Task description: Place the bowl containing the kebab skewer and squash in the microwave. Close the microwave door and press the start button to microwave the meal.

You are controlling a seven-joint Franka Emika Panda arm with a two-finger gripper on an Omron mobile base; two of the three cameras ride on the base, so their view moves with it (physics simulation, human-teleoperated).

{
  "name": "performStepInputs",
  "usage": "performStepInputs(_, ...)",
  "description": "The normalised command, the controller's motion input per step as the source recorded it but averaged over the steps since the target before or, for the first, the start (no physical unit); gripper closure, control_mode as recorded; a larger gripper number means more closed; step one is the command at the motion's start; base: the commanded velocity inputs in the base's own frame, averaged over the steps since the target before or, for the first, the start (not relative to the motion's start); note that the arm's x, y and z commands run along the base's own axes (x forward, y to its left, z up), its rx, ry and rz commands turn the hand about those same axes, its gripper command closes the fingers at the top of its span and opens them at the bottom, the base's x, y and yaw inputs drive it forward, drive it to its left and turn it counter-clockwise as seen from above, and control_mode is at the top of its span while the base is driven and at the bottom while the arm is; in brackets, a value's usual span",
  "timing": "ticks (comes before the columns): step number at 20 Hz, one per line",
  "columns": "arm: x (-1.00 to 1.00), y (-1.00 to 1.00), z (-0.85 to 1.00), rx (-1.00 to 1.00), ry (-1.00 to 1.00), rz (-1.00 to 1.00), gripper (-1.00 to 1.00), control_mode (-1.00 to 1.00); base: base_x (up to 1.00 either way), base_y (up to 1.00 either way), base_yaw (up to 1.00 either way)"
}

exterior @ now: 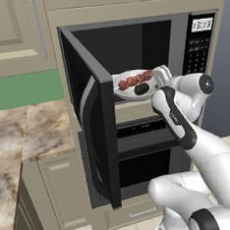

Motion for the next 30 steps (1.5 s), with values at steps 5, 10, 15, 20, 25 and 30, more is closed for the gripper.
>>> performStepInputs(5, 0.77, 0.00, 0.01, 0.02, 0.04, 0.00, 1.00, -1.00, 0.00, 0.00, 0.00)
performStepInputs(10, 0.81, 0.00, 0.05, 0.02, 0.00, 0.00, 1.00, -1.00, 0.00, 0.00, 0.00)
performStepInputs(15, 0.72, 0.10, 0.00, 0.00, 0.02, 0.00, 1.00, -1.00, 0.00, 0.00, 0.00)
performStepInputs(20, 0.58, 0.17, -0.05, 0.00, 0.04, -0.01, 1.00, -1.00, 0.00, 0.00, 0.00)
performStepInputs(25, 0.43, 0.03, -0.18, 0.00, 0.05, -0.03, 1.00, -1.00, 0.00, 0.00, 0.00)
performStepInputs(30, 0.36, 0.06, -0.14, 0.00, 0.04, -0.03, 1.00, -1.00, 0.00, 0.00, 0.00)
